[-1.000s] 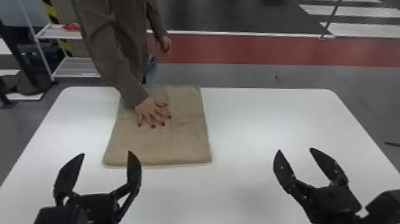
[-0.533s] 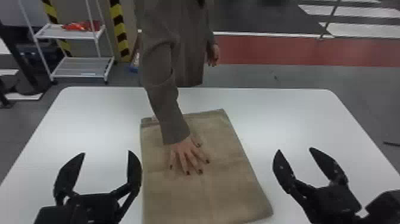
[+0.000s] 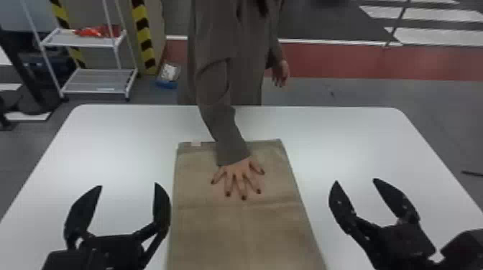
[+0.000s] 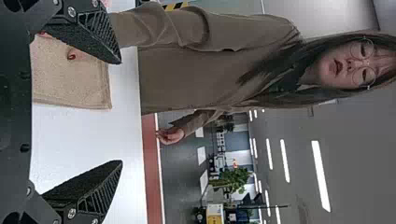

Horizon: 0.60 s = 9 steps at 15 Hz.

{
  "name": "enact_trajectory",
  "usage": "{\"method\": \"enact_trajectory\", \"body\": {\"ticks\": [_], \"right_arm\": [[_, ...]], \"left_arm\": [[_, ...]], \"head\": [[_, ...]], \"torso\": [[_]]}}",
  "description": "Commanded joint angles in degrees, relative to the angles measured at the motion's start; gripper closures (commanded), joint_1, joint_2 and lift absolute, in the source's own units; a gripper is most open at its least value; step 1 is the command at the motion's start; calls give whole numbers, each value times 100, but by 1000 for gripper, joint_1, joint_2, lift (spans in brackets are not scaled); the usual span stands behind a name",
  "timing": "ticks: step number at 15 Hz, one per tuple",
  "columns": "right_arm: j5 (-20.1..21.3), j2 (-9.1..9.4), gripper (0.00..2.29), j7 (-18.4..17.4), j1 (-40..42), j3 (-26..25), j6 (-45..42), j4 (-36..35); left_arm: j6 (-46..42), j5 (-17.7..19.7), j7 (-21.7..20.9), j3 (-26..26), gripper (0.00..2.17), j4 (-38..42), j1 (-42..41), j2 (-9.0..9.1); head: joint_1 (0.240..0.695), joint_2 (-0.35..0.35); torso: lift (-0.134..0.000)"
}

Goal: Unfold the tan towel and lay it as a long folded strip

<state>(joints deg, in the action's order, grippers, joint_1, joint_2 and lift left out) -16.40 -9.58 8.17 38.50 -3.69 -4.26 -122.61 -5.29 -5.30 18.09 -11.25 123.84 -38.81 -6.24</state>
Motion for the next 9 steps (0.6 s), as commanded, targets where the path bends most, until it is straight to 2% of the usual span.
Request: {"method": "enact_trajectory", "body": {"ticks": [1, 9], "right_arm": [[-4, 0, 130, 0, 0, -1, 0, 0], [-13, 9, 130, 0, 18, -1, 0, 0]], "left_arm": [[-2, -6, 2, 0, 46, 0, -12, 0], [-20, -6, 2, -18, 46, -62, 5, 18]], "head": [[695, -67], [695, -68]], "torso": [[-111], [-111]]}}
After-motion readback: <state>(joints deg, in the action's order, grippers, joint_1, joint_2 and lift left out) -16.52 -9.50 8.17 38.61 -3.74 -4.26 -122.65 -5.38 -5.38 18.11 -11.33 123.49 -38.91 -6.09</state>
